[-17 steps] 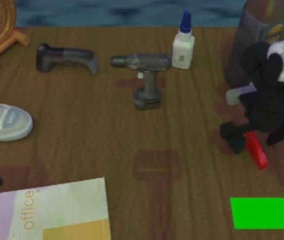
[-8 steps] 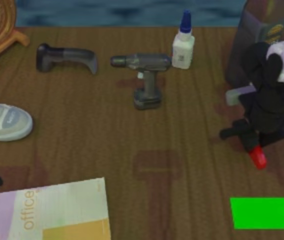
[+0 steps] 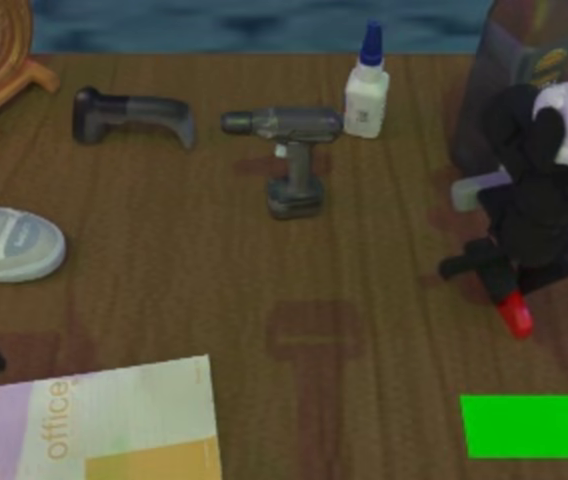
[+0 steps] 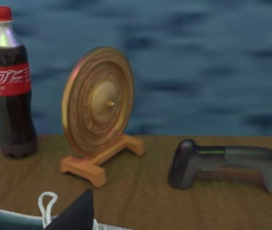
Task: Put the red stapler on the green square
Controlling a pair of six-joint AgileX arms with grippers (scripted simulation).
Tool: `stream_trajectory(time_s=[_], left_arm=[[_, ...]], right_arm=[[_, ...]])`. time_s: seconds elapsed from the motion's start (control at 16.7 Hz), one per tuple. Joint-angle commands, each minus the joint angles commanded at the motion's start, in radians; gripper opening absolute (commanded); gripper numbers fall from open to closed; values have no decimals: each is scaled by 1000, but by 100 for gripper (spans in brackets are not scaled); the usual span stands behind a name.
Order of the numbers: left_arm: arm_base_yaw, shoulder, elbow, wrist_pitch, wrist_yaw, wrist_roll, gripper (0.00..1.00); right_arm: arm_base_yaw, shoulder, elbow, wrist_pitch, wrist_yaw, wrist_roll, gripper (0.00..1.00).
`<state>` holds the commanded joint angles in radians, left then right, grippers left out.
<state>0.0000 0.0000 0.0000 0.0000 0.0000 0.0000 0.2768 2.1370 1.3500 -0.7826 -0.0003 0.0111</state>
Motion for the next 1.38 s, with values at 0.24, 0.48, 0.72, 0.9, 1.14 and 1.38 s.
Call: stream_trajectory(time_s=[0.24, 0.48, 0.72, 0.9, 1.14, 1.38], left_arm=[[0, 0, 0, 0, 0, 0, 100], [0, 0, 0, 0, 0, 0, 100], [0, 0, 0, 0, 0, 0, 100], [0, 0, 0, 0, 0, 0, 100], [0, 0, 0, 0, 0, 0, 100], [0, 0, 0, 0, 0, 0, 100]], right_arm=[[-2, -25, 52, -73, 0, 3, 0], [2, -88, 150, -254, -1, 1, 0], [7, -139, 212, -351, -1, -5, 0], [3, -136, 210, -349, -1, -3, 0], [12, -146, 202, -353, -1, 59, 0], [36, -184, 168, -367, 0, 289, 0]])
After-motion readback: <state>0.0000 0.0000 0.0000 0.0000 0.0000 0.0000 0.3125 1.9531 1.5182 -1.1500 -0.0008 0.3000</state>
